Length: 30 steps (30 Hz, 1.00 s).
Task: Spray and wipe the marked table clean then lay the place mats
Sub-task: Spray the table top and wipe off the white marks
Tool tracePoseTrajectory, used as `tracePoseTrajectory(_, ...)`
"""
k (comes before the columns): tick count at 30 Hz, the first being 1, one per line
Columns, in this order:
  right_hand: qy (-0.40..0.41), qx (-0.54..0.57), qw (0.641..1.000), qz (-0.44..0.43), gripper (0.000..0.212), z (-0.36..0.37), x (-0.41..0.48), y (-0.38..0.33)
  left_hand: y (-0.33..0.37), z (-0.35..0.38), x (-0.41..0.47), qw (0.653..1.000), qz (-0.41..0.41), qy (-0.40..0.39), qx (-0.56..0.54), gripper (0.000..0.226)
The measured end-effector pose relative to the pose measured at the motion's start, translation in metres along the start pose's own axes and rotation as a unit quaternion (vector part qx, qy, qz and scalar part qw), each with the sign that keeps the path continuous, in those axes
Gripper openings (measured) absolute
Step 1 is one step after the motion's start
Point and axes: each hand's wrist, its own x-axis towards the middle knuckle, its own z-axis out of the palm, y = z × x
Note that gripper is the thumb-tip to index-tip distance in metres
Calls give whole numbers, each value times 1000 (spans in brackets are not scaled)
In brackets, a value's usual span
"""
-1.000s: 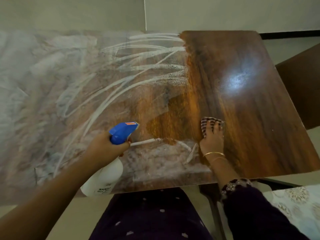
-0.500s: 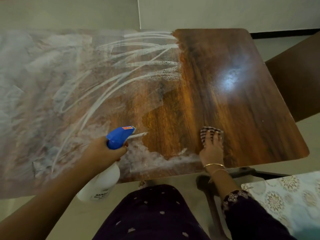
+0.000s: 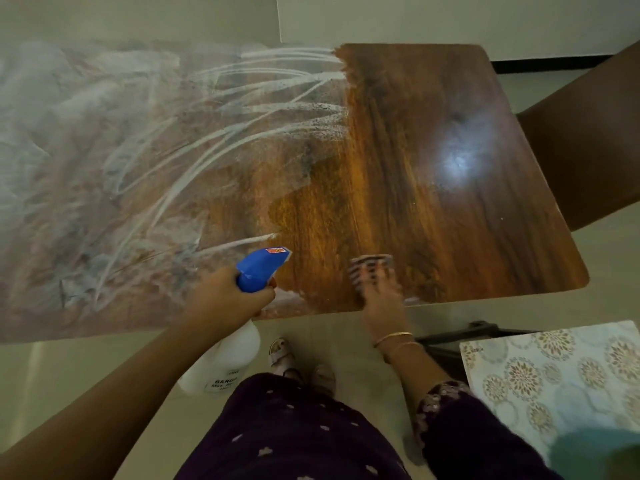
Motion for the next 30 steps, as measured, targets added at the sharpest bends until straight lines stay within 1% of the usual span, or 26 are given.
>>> tracePoseTrajectory(2,-4,15,996,89,64,-15,-1,26,-1,4,-8,1000,2,9,3,15)
tracePoseTrajectory(3,-5,16,993,118,66,-16,-2,27,-3,6,-12,1000,1,10,2,13)
tracePoseTrajectory(4,0,16,993,119,63,-10,-3,20,-4,8,-16,1000,-2,8,-3,12)
tracePoseTrajectory(5,19,-2,996,89,60,-3,-5,7,-5,9,-20,1000,-5,7,-11,12)
tracePoseTrajectory(6,30,-4,999,35,59,6,-10,-10,-4,12,-25,1000,-5,7,-19,15)
tracePoseTrajectory(8,23,-3,996,-92,59,22,-23,-49,-2,19,-32,1000,-12,5,-27,23)
tracePoseTrajectory(9,-18,-4,990,-137,60,25,-30,-65,0,23,-36,1000,-19,5,-24,22)
tracePoseTrajectory(10,-63,-6,984,-167,63,25,-35,-75,3,26,-38,1000,-24,6,-19,20)
tracePoseTrajectory(11,-91,-10,981,-172,64,23,-34,-74,6,29,-39,1000,-27,6,-15,18)
tracePoseTrajectory(13,-77,-18,982,-172,58,16,-29,-47,10,32,-40,1000,-15,10,-20,14)
tracePoseTrajectory(15,-33,4,994,-100,55,11,-27,-1,12,33,-42,1000,6,14,-25,11)
tracePoseTrajectory(17,27,25,999,18,54,-3,-19,57,12,33,-44,1000,9,20,-21,15)
tracePoseTrajectory(19,-1,30,994,101,67,-20,-14,88,10,31,-45,1000,6,25,-15,18)
tracePoseTrajectory(21,5,23,991,134,69,-22,-11,84,7,29,-45,1000,2,26,-11,19)
tracePoseTrajectory(23,39,4,994,103,63,-12,-13,53,6,28,-46,999,-5,32,-10,19)
tracePoseTrajectory(24,54,5,996,69,61,-4,-16,31,6,28,-47,999,-8,35,-9,18)
tracePoseTrajectory(25,50,7,998,26,61,4,-19,9,5,28,-48,999,-10,36,-8,17)
tracePoseTrajectory(28,-65,-11,992,-105,65,16,-32,-58,2,22,-49,999,-20,38,-6,15)
tracePoseTrajectory(29,-94,-21,986,-138,66,16,-33,-72,1,19,-49,999,-24,41,-6,15)
tracePoseTrajectory(30,-106,-31,981,-160,66,15,-31,-76,0,16,-49,999,-27,47,-6,16)
